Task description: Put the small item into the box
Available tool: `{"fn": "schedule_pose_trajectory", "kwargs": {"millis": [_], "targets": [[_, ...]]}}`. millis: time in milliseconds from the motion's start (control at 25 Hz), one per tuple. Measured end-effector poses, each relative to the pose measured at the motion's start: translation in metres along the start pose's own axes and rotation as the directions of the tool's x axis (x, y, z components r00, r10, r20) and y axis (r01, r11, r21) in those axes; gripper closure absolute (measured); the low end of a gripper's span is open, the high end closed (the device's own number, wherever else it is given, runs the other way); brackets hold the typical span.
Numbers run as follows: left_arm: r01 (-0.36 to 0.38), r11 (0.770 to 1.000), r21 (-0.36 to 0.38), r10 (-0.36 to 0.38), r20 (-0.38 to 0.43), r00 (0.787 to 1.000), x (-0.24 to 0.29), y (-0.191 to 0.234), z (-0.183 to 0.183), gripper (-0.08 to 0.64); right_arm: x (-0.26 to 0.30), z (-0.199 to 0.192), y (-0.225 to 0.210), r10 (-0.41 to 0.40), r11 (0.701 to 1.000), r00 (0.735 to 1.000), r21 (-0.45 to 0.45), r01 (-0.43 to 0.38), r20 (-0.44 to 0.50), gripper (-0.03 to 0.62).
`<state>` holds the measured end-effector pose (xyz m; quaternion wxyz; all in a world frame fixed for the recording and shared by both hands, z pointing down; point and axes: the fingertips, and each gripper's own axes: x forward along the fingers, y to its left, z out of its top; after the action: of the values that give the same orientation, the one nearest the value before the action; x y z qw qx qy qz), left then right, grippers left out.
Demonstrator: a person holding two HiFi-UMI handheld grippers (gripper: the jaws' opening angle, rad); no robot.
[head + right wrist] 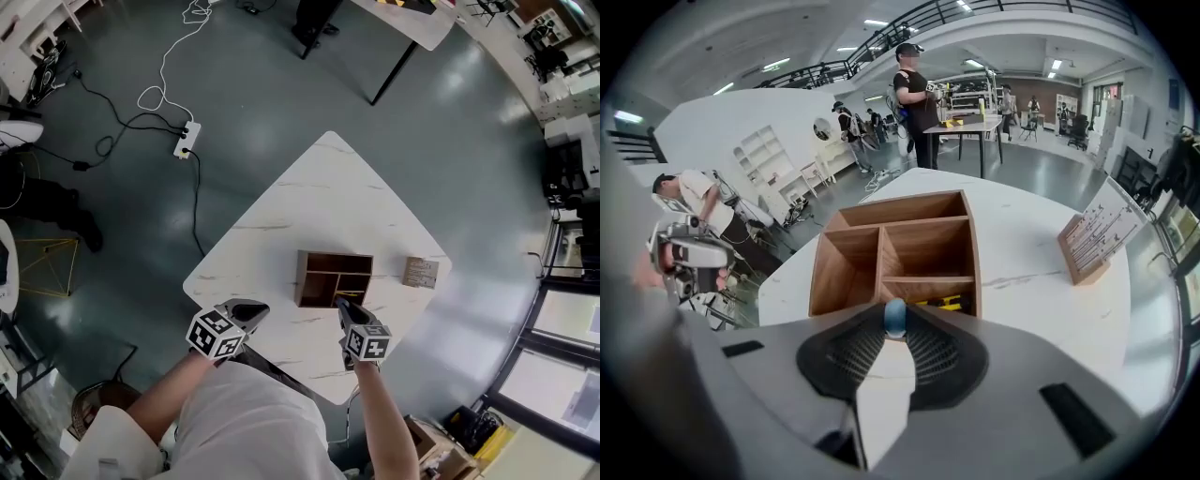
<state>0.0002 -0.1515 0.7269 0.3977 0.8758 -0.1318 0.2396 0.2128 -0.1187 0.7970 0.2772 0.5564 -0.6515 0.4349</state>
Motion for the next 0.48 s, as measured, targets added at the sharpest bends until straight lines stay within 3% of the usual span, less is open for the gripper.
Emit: {"fn": "schedule_pose_trajectory", "kwargs": {"millis": [480], "targets": [[0.015, 1.0, 0.014, -0.015, 0.01, 1.0, 0.0, -0.003, 0.005, 0.546, -0.018, -0.009, 0.019, 0.051, 0.999, 0.999, -0.006, -0.051, 0.01, 0.471]]}}
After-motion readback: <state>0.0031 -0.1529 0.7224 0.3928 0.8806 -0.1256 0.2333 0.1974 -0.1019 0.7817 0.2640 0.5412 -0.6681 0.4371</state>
